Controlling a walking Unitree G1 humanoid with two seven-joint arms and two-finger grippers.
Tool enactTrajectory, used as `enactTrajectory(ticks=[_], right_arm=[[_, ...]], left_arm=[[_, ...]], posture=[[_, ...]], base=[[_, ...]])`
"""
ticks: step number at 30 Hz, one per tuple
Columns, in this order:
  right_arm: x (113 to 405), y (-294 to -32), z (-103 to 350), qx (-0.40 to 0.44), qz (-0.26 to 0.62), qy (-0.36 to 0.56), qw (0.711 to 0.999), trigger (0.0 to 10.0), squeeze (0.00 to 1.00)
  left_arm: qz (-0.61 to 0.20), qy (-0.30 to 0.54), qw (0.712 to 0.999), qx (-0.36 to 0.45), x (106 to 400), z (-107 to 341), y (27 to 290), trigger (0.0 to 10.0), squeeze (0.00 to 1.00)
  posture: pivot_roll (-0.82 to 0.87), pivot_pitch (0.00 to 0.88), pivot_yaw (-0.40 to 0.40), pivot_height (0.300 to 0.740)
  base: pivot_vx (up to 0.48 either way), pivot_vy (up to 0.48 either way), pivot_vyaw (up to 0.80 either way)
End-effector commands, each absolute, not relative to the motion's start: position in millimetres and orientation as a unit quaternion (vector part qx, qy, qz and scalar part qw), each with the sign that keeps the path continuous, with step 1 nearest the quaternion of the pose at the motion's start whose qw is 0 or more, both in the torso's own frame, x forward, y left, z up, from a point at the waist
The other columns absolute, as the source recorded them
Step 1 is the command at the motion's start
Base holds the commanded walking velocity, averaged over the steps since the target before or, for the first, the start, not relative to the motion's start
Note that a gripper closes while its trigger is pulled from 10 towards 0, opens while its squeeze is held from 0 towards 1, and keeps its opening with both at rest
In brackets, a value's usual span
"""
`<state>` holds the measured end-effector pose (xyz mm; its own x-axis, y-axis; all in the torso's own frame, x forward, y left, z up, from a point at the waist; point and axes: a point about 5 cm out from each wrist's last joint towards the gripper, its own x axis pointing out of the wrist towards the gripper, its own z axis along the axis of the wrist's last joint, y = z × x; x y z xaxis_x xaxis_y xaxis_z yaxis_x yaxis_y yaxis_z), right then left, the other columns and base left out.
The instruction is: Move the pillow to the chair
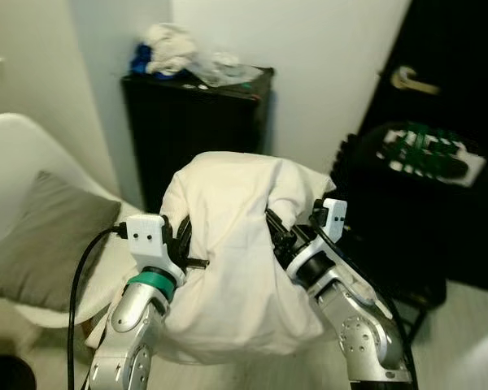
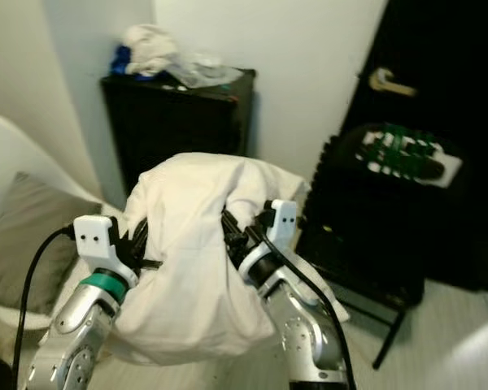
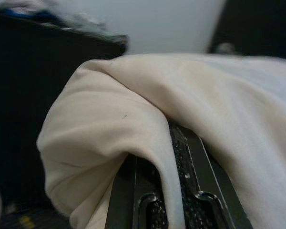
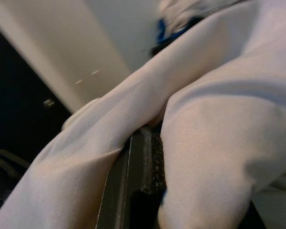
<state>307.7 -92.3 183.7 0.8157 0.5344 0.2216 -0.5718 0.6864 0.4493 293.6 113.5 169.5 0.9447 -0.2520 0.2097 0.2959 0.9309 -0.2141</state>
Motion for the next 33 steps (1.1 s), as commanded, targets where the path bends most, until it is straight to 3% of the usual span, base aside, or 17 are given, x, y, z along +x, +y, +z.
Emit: enactTrajectory(ticks=[1, 33], right_arm=[[301.0, -67.1, 201.3, 0.262, 0.366, -0.061, 0.891, 10.0, 0.0], [299.3, -67.8, 195.3, 0.261, 0.358, -0.052, 0.895, 10.0, 0.0]], left_arm=[[-0.198, -0.103, 0.966, -0.126, 289.9, 179.8, 88.9, 10.0, 0.0], [-0.191, -0.092, 0.969, -0.125, 291.3, 179.0, 89.4, 10.0, 0.0]], posture=[[0.03, 0.0, 0.063, 0.74], [0.03, 0.0, 0.068, 0.74]], base=[[0.0, 0.0, -0.8], [0.0, 0.0, -0.8]])
